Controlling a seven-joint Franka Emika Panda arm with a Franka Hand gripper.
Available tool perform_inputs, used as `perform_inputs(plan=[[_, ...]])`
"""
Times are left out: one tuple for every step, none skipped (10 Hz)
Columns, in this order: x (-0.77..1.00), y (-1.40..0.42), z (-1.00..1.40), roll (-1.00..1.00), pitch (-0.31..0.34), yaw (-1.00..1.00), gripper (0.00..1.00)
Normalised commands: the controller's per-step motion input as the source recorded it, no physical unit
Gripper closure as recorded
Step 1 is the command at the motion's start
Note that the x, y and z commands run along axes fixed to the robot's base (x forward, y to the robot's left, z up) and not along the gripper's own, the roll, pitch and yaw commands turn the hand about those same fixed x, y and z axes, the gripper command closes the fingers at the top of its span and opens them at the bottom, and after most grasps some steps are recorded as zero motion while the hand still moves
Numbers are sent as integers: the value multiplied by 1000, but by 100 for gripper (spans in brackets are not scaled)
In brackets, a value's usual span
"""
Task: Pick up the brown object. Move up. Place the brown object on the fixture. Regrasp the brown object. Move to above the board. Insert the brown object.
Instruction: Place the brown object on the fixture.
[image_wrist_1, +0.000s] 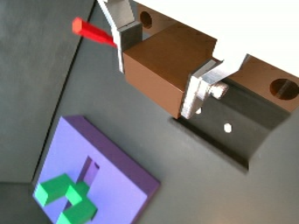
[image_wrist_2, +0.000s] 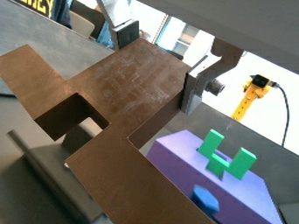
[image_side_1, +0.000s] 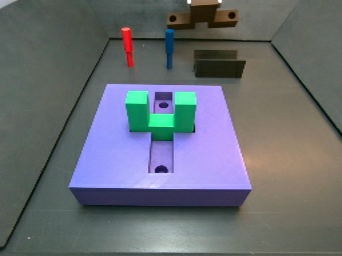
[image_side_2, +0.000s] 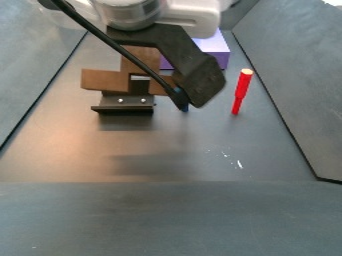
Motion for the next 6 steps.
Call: perform_inputs(plan=[[971,-340,0,-189,0,-37,100],[1000,-83,0,-274,0,-106,100],[911,0,-46,-294,0,-140,100],[854,0,-94,-266,0,-114,100],[860,0,-126,-283,0,-91,100],[791,-51,-214,-343,-17,-86,100]])
